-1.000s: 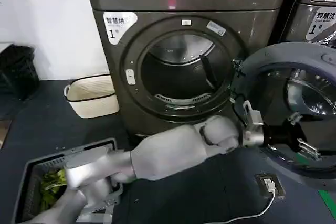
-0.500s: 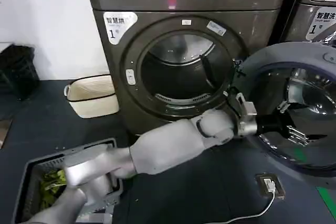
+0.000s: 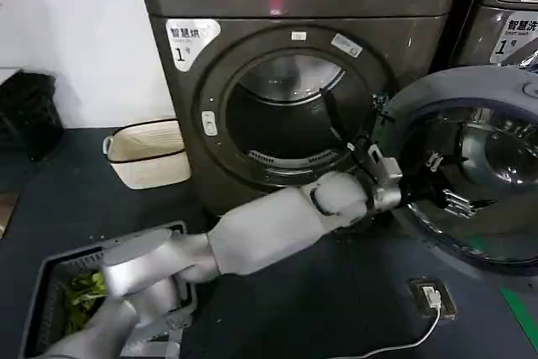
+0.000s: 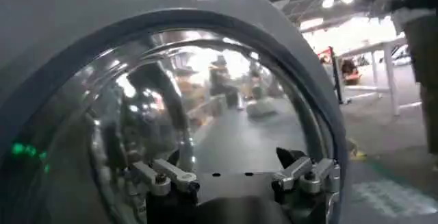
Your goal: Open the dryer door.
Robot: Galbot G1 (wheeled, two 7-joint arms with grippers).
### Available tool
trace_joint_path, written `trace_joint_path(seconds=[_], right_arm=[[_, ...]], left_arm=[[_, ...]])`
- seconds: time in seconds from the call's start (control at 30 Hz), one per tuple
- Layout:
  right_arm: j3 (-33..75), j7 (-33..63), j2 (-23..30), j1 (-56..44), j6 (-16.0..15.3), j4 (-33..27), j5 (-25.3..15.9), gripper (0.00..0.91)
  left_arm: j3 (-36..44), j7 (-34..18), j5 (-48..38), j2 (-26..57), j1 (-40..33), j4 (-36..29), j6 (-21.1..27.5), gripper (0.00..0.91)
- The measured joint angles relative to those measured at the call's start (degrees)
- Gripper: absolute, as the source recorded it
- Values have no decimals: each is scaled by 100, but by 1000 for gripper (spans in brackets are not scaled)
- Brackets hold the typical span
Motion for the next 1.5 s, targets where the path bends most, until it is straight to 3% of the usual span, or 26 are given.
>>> trace_joint_path(seconds=[0.63, 1.23, 1.5], right_arm=[[193, 41, -22, -141, 38, -97, 18, 907], [209, 34, -143, -129, 18, -51, 23, 907], [274, 71, -240, -129, 21, -112, 19, 907]], left_arm=[[35, -664, 302, 0, -41, 402, -87, 907], [126, -844, 372, 0, -24, 396, -255, 907], [147, -929, 287, 0, -80, 65, -244, 907]])
